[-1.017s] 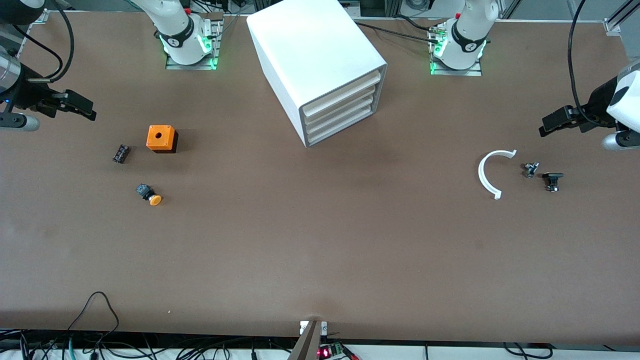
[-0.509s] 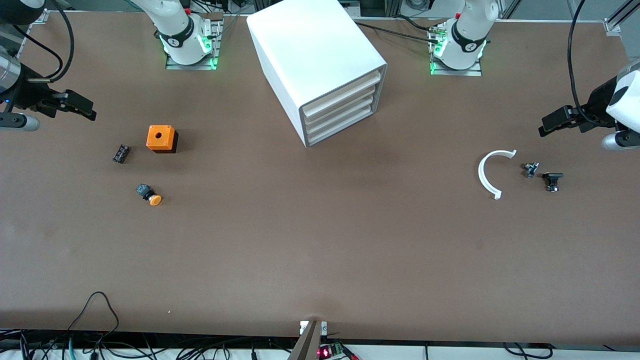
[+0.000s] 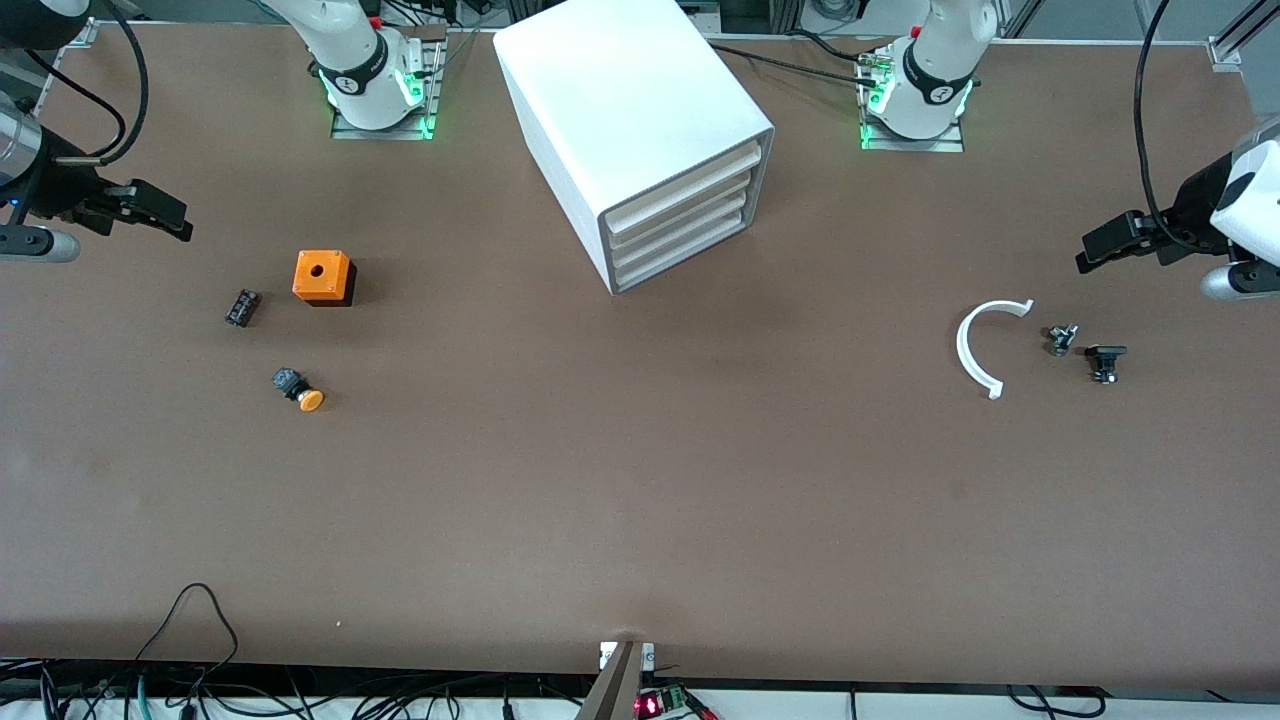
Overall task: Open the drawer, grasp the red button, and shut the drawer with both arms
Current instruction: 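Move the left gripper toward the white drawer cabinet, then pull the top drawer open with the left gripper while the right gripper approaches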
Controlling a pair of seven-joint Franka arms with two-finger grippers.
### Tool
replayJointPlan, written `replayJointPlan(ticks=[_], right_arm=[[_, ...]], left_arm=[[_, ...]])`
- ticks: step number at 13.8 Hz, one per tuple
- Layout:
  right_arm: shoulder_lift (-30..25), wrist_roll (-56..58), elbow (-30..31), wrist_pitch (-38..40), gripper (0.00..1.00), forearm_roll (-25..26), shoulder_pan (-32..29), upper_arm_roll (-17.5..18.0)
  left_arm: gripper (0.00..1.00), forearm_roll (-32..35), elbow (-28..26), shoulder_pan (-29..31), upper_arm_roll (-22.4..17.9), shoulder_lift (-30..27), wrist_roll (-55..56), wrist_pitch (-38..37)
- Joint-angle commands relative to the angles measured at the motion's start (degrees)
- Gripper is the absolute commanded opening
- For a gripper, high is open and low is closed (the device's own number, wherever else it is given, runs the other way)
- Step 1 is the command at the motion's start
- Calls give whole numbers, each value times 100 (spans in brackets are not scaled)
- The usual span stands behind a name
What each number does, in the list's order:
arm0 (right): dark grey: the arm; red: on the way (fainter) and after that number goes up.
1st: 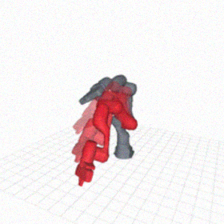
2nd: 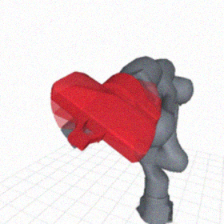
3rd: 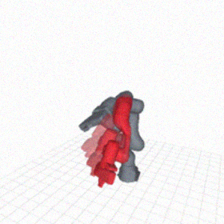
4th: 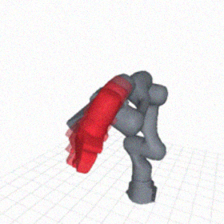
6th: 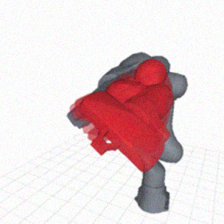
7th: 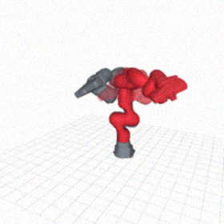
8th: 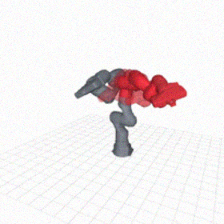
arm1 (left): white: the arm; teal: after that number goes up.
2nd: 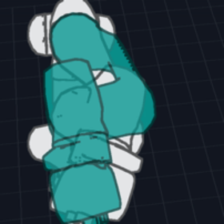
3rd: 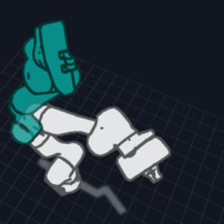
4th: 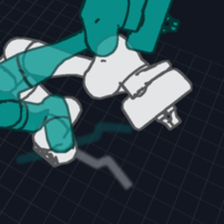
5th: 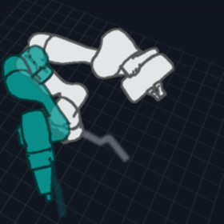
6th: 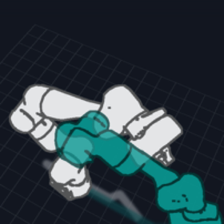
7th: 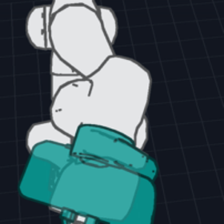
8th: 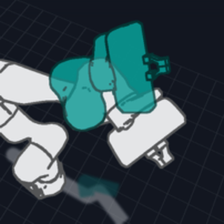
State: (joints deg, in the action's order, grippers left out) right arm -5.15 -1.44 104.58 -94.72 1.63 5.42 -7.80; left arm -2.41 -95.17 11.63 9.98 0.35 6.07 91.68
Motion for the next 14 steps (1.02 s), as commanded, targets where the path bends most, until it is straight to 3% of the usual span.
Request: replayJointPlan(ticks=[1, 7, 11, 14], right_arm=[[-91, 12, 54, -21, 100, 30, 47, 59], [67, -14, -157, 120, 100, -14, 38, 60], [58, 3, -157, 129, 100, -23, 38, 60], [84, 3, -192, 120, 100, -14, 38, 60]], left_arm=[[100, 39, 174, 32, 39, 53, -106, -124], [100, -410, 104, -63, 126, 264, -72, -142], [100, -593, -195, -108, 320, 869, -203, -142], [100, -1320, -702, -143, 320, 1291, -756, -72]])
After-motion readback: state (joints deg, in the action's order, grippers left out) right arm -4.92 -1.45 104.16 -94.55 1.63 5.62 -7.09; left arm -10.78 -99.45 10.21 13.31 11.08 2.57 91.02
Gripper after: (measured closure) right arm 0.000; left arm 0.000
